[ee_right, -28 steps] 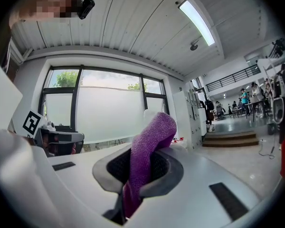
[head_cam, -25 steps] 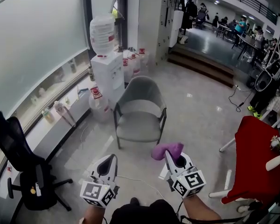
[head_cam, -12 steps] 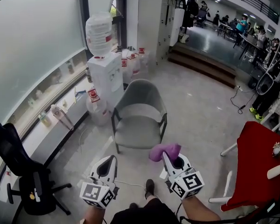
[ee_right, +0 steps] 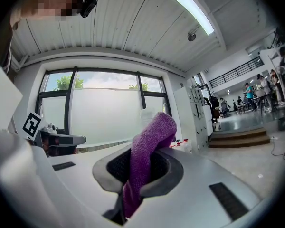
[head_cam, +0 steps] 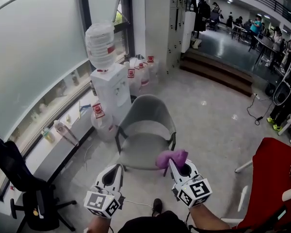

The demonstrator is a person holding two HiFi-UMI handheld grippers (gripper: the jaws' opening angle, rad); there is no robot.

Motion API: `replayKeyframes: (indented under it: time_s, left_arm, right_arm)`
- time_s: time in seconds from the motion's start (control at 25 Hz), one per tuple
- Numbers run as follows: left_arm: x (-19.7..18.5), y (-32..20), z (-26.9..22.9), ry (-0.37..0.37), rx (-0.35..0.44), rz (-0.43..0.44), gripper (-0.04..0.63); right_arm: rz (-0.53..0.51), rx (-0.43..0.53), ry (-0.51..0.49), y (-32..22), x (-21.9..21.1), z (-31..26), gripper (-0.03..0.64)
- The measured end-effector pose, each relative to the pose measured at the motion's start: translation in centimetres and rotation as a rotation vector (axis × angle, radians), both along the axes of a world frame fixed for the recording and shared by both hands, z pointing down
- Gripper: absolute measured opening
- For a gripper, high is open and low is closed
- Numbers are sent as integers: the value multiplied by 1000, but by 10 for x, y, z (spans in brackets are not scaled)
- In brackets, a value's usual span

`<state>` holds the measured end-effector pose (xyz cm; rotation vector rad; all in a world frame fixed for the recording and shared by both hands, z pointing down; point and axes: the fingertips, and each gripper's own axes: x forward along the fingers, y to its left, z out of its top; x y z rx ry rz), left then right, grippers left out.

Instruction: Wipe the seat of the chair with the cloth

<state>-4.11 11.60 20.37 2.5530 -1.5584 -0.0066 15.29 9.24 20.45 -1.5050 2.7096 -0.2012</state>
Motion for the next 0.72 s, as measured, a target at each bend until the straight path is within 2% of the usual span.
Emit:
replayKeyframes:
  time_s: [0.24,0.48,0.72]
  left_arm:
    - [20,-39,-3,-5,-4,0,-3]
    - [39,-69,0,-14,-9,3,-3]
    - [38,-100,4,-31,-30,7,-3]
  right_arm:
    - [-22,35,14,-38,17,-6,34]
    - [-32,6,-3,-72,35,1,34]
    - [-24,-16,-11,-102,36,6,34]
